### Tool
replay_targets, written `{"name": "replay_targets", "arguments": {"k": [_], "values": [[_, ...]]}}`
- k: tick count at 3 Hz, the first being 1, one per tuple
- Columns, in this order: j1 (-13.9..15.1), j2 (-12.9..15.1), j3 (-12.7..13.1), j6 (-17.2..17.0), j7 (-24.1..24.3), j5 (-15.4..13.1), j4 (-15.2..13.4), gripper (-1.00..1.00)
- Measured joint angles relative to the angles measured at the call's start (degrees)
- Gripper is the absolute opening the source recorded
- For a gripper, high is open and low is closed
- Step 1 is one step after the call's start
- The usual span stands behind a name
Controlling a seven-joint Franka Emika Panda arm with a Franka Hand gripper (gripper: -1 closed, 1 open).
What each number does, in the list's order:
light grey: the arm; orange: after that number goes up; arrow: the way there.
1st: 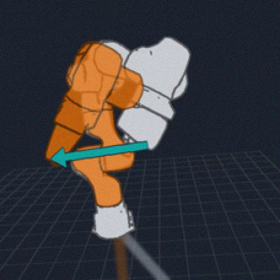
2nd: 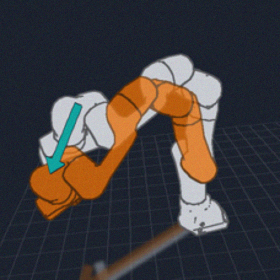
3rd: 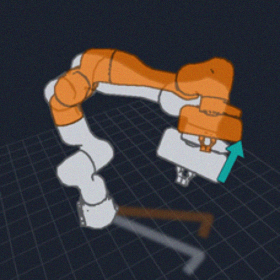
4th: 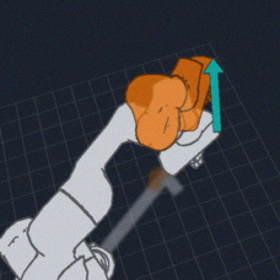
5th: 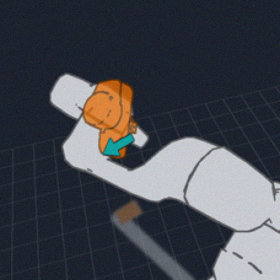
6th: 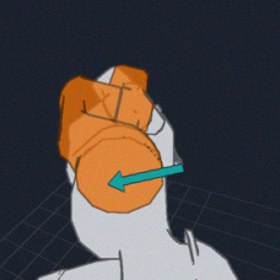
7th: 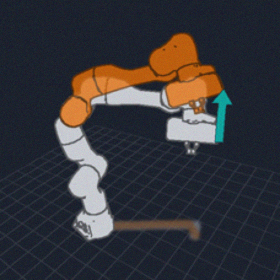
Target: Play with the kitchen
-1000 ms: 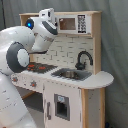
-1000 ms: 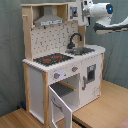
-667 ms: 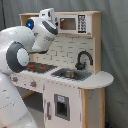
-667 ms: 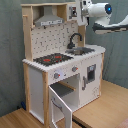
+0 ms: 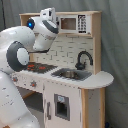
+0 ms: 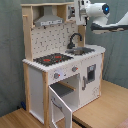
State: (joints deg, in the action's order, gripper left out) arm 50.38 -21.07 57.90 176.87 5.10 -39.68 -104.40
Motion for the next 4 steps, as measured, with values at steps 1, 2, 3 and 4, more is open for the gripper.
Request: {"name": "replay_targets", "arguments": {"k": [1,2,3,4], "values": [[3.34,-4.29,0.79,0.05,2.89,0.00,1.07,-1.00],[3.26,-9.87,-0.61,-0.45,5.79,0.00,1.00,-1.00],[3.14,-15.60,-1.96,-1.27,8.54,0.00,0.43,-1.00],[3.08,-16.82,-2.31,-1.39,9.05,0.00,0.18,-1.00]]}}
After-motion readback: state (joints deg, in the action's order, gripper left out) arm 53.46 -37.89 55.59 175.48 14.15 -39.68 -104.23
